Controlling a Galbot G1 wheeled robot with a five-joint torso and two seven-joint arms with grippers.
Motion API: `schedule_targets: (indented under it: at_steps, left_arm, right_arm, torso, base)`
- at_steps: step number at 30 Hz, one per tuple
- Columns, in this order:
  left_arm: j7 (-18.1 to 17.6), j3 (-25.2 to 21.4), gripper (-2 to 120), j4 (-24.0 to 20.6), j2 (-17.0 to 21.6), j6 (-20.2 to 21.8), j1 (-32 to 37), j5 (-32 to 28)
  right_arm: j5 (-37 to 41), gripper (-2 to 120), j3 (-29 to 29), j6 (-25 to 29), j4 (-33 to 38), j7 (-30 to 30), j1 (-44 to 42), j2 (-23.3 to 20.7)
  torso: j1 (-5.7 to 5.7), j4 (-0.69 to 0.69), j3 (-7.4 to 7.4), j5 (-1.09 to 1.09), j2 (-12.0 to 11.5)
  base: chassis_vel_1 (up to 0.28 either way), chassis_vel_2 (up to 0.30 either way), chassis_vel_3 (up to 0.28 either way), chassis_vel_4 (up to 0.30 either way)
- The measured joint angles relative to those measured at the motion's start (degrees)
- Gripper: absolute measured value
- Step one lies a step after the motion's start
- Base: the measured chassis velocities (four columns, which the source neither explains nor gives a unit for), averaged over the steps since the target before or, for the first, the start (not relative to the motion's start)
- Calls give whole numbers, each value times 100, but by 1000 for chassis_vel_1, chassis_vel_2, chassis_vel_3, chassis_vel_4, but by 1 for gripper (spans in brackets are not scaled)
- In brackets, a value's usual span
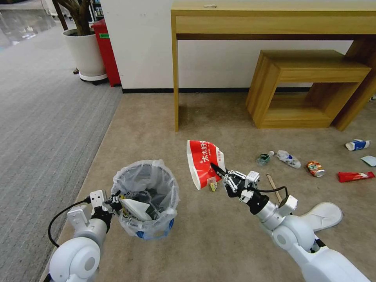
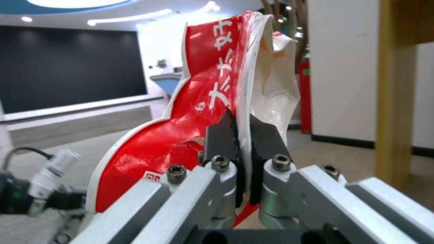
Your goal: Pick up the trash bin and place the garbage on the floor into it.
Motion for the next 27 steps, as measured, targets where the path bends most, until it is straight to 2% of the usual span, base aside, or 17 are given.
schedule_targets:
  at_steps: [12, 23, 27]
  left_arm:
    - [47, 245, 2, 123, 59, 6, -25, 135]
    - [71, 370, 2, 203, 2, 6, -84, 222]
    - [81, 465, 2, 267, -50, 4, -134, 279]
  right_arm:
    - [217, 0, -386, -13, 20, -589, 462, -115]
    - [247, 0, -879, -14, -184, -1085, 813, -17]
    - [345, 0, -1245, -9, -278, -1179, 1061, 54]
  torso:
    - [0, 0, 0, 0, 0]
    - [0, 0, 0, 0, 0]
    - [0, 0, 0, 0, 0]
  base:
    - [0, 0, 0, 0]
    - [0, 0, 0, 0]
    - [0, 0, 0, 0]
